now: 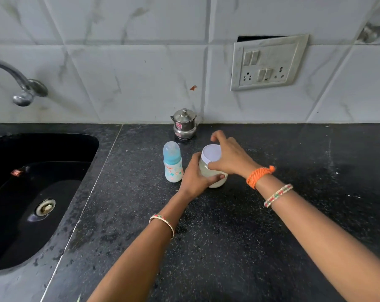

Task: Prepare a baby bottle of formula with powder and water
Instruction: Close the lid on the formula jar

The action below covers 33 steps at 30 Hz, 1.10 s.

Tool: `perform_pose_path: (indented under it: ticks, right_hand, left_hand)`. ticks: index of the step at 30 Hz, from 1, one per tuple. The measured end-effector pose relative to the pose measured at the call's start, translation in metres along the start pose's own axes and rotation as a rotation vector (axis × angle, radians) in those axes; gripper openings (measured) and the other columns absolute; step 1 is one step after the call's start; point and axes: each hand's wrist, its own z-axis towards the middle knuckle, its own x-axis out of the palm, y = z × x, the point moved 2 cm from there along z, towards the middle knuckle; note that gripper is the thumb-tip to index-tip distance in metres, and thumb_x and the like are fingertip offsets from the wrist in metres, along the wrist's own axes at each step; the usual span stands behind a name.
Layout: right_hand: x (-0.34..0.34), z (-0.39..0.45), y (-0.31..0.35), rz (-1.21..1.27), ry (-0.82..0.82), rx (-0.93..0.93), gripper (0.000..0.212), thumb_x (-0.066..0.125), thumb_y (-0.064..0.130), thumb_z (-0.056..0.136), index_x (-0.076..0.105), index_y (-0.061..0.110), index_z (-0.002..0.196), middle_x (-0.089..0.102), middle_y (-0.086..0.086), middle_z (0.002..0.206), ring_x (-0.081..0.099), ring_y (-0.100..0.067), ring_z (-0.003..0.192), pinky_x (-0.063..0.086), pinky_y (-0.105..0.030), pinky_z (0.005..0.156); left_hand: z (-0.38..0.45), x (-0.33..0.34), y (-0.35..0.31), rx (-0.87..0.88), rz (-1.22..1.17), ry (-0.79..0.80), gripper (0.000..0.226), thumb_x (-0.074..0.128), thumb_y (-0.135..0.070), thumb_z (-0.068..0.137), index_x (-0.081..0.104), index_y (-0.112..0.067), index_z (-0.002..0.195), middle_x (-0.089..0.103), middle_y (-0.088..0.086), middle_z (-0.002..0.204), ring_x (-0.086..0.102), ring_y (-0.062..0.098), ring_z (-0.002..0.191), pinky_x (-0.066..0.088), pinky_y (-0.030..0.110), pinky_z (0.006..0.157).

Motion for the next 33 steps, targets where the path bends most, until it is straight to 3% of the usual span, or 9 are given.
perform_pose_path:
  ticks: [3,6,9,13,19,25,29,31,33]
  right_hand:
    - [-0.006,0.012,0.013,-0.206,0.216,0.053,0.073,0.074,0.029,0.069,0.035,0.034,0.13,0.036,-0.01,0.117,0.055,-0.035,0.099,0.04,-0.032,0.072]
    - [-0.008,0.021,0.021,-0.332,0.299,0.069,0.068,0.073,0.036,0.071,0.042,0.031,0.131,0.035,-0.013,0.127,0.05,-0.03,0.089,0.04,-0.033,0.072]
    - [-0.01,0.021,0.025,-0.37,0.297,0.024,0.066,0.076,0.032,0.069,0.044,0.029,0.126,0.037,-0.012,0.119,0.047,-0.028,0.085,0.04,-0.034,0.069]
    - [-0.01,0.013,0.022,-0.344,0.199,-0.065,0.067,0.081,0.02,0.063,0.044,0.028,0.118,0.029,-0.004,0.101,0.05,-0.031,0.085,0.04,-0.034,0.064]
    - [-0.01,0.022,0.026,-0.388,0.24,-0.04,0.066,0.079,0.031,0.068,0.05,0.021,0.126,0.05,-0.011,0.125,0.053,-0.031,0.108,0.038,-0.032,0.072]
    - [-0.005,0.013,0.031,-0.462,0.03,0.035,0.062,0.053,0.061,0.083,0.062,0.004,0.106,0.063,-0.016,0.109,0.061,-0.033,0.098,0.041,-0.032,0.064]
    - [-0.017,-0.001,0.035,-0.533,-0.076,0.083,0.072,0.022,0.071,0.088,0.055,0.011,0.064,0.058,-0.009,0.068,0.059,-0.03,0.073,0.037,-0.031,0.062]
    - [-0.032,-0.002,0.039,-0.455,-0.166,-0.02,0.058,0.036,0.062,0.089,0.044,0.017,0.053,0.044,-0.001,0.055,0.048,-0.027,0.062,0.029,-0.029,0.055]
    - [-0.041,0.001,0.04,-0.386,-0.025,-0.15,0.027,0.058,0.044,0.083,0.06,0.021,0.069,0.053,0.003,0.072,0.053,-0.026,0.08,0.037,-0.028,0.059]
  left_hand:
    - [0.0,0.001,0.005,-0.018,-0.026,-0.005,0.084,0.083,-0.047,0.056,0.034,-0.03,0.122,0.056,-0.022,0.109,0.055,-0.01,0.097,0.042,0.002,0.074]
    - [0.004,0.0,0.013,-0.023,-0.052,0.018,0.084,0.085,-0.048,0.054,0.038,-0.027,0.121,0.059,-0.015,0.113,0.059,0.001,0.104,0.05,0.021,0.087]
    - [0.005,-0.002,0.015,-0.016,-0.076,0.028,0.083,0.086,-0.047,0.052,0.04,-0.026,0.119,0.06,-0.009,0.119,0.059,0.004,0.108,0.05,0.027,0.091]
    - [0.008,-0.003,0.016,-0.023,-0.112,0.034,0.08,0.089,-0.046,0.048,0.044,-0.03,0.112,0.062,-0.012,0.114,0.06,0.002,0.107,0.051,0.021,0.086]
    - [0.006,-0.003,0.016,-0.001,-0.126,0.035,0.077,0.089,-0.043,0.05,0.045,-0.03,0.111,0.062,-0.011,0.114,0.06,-0.001,0.105,0.051,0.024,0.089]
    - [0.002,-0.002,0.015,0.003,-0.125,0.004,0.078,0.087,-0.044,0.051,0.044,-0.03,0.114,0.064,-0.008,0.115,0.061,0.008,0.107,0.053,0.037,0.093]
    - [0.003,-0.003,0.016,-0.003,-0.101,-0.001,0.081,0.086,-0.048,0.05,0.043,-0.028,0.115,0.062,-0.009,0.118,0.059,0.007,0.108,0.052,0.037,0.094]
    - [0.003,-0.002,0.017,-0.009,-0.097,-0.004,0.082,0.087,-0.05,0.049,0.044,-0.029,0.115,0.061,-0.012,0.118,0.058,0.002,0.109,0.051,0.033,0.094]
    - [0.003,-0.001,0.017,-0.011,-0.102,-0.002,0.082,0.087,-0.051,0.048,0.044,-0.029,0.115,0.061,-0.013,0.118,0.057,-0.001,0.108,0.051,0.03,0.094]
